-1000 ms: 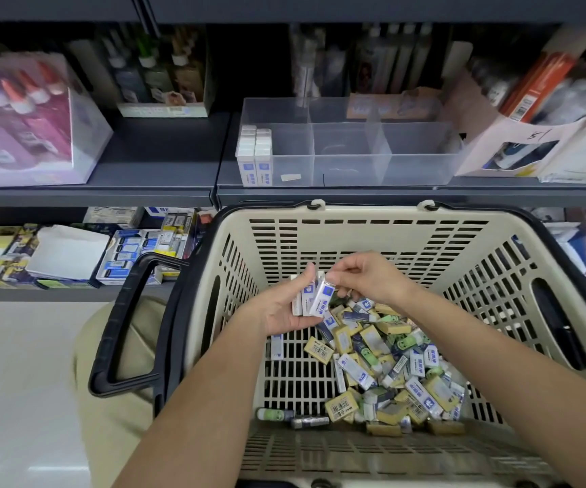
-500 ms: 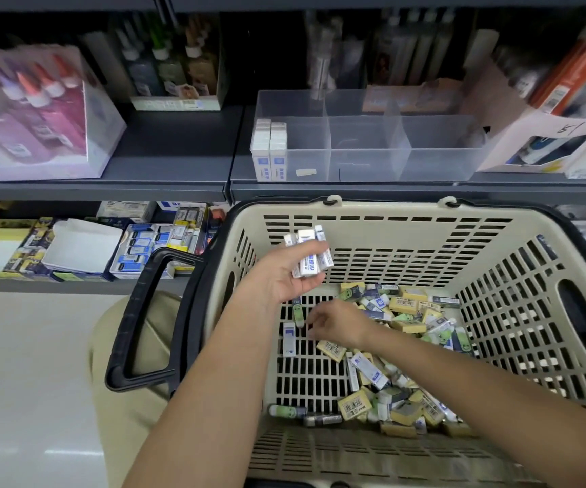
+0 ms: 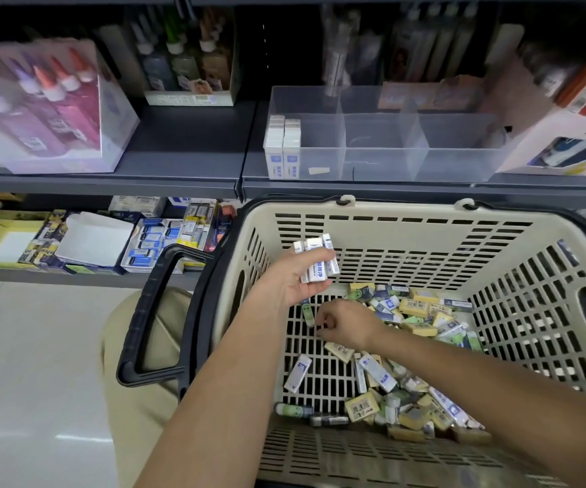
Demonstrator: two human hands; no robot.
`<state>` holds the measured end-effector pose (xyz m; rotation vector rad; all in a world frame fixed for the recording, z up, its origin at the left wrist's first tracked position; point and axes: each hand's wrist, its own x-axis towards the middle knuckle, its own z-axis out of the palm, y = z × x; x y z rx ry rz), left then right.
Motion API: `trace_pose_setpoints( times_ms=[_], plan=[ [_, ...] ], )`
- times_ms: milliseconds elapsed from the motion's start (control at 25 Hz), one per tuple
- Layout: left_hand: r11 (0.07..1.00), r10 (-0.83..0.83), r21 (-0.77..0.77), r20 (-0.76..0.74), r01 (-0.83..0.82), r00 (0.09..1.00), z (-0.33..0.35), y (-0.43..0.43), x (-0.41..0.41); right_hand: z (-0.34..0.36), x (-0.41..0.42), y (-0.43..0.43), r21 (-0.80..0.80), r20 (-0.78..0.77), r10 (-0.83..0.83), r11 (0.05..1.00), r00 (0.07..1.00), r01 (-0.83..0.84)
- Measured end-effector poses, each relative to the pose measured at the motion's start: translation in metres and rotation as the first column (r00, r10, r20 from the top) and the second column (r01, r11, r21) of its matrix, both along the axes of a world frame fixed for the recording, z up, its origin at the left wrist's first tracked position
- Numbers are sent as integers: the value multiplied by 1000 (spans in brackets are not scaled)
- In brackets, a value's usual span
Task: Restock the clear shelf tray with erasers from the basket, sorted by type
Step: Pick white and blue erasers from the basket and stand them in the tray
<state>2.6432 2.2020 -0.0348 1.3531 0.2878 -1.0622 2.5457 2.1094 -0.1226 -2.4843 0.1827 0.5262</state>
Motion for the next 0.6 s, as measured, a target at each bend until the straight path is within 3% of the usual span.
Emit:
trace_pose_setpoints(
  times_ms=[200,280,360,440,520,600],
  plan=[
    [999,-29,35,33,28,999,1,2,-3,-18,-12,38,-97,-118,390,911,913,-402],
    [998,-33,47,29,32,999,1,4,-4,-20,-12,37,-131,-90,427,890,900,-436],
    [998,-45,52,26,43,999,1,5,-5,-10,-11,24,-46,-50,309,949,950,-312],
    [996,-62,59,34,60,997,2,4,-4,7,-12,4,159,-30,58,986,998,-52],
    [994,-90,70,52,86,995,2,2,-5,30,-16,-16,395,-72,-180,898,981,194],
    [991,-117,76,69,112,991,5,-1,-6,54,-21,-36,482,-95,-298,821,950,306]
  ],
)
